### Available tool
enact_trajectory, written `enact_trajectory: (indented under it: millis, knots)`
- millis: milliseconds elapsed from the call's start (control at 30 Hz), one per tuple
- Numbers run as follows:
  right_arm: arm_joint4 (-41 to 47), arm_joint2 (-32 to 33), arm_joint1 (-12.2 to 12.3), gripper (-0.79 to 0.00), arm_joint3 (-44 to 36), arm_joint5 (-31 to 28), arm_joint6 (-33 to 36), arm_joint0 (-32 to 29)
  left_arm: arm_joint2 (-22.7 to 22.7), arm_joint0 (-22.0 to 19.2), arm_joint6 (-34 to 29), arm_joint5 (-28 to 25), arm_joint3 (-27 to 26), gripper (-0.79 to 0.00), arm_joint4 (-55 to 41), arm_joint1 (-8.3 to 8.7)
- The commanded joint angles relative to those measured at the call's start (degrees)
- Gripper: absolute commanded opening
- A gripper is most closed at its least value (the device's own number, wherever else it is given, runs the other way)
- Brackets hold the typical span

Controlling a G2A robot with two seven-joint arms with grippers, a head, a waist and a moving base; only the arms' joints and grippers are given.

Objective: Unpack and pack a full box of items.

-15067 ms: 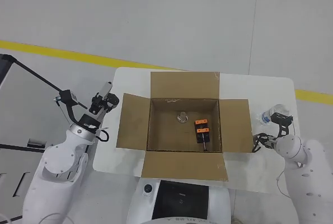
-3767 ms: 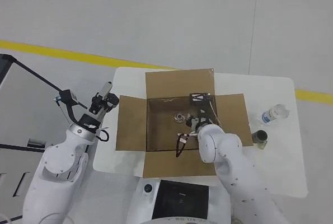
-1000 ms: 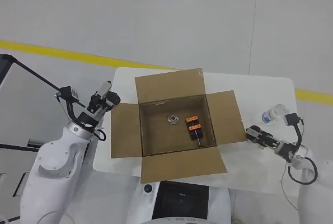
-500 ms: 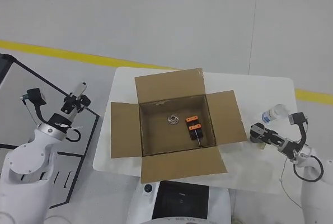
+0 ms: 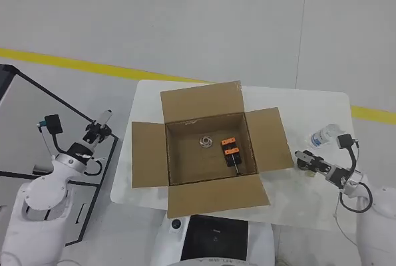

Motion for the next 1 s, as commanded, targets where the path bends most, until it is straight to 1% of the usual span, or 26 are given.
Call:
enact_trajectory:
  millis: [0, 167, 200, 233, 300, 367, 400, 433, 467, 500, 767, 967]
  knots:
    - [1.9, -0.7, 0.2, -0.409, 1.2, -0.5, 1.2, 0.5, 0.4, -0.3, 0.4, -0.2, 0.6, 0.000, 0.8, -0.02]
    - [3.4, -3.3, 0.7, -0.428, 4.1, -1.0, 2.2, 2.2, 2.5, -0.1, 0.6, 0.9, 0.5, 0.000, 2.2, -0.19]
    - [3.8, -3.8, 0.8, -0.440, 4.7, -1.2, 2.3, 2.5, 2.6, 0.0, 0.9, 1.1, 0.4, 0.000, 2.6, -0.22]
    - [4.1, -4.2, 0.9, -0.480, 5.1, -1.5, 2.5, 2.7, 2.8, 0.1, 0.8, 1.4, 0.5, 0.000, 3.1, -0.23]
    - [4.5, -5.1, 1.1, -0.520, 6.1, -1.6, 2.8, 3.2, 3.0, 0.2, 0.5, 1.8, 0.8, 0.000, 4.3, -0.20]
    - [4.3, -6.1, 1.3, -0.542, 6.6, -1.8, 2.9, 3.7, 3.2, 0.2, 0.5, 2.2, 1.4, 0.000, 5.9, -0.17]
    - [4.3, -6.6, 1.4, -0.576, 6.7, -2.0, 2.8, 3.9, 3.4, 0.2, 0.4, 2.4, 1.6, 0.000, 6.3, -0.17]
    - [4.4, -6.9, 1.5, -0.634, 6.8, -2.1, 2.6, 3.8, 3.5, 0.2, 0.4, 2.6, 1.7, 0.000, 6.8, -0.17]
    - [4.9, -7.3, 1.5, -0.699, 6.9, -2.3, 2.4, 3.8, 3.7, 0.2, 0.4, 2.6, 1.9, 0.000, 7.3, -0.17]
    - [5.4, -7.5, 1.6, -0.785, 6.9, -2.5, 2.2, 3.7, 4.0, 0.3, 0.4, 2.7, 2.0, 0.000, 7.5, -0.19]
    - [11.2, -8.7, 2.8, -0.785, 8.5, -4.3, 0.4, 2.7, 4.9, -0.3, 1.4, 3.4, 1.7, 0.000, 7.8, -0.39]
    - [16.7, -6.8, 3.8, -0.785, 9.9, -6.8, -2.1, 0.1, 5.2, -0.7, 1.6, 3.3, 1.8, 0.000, 7.6, -0.49]
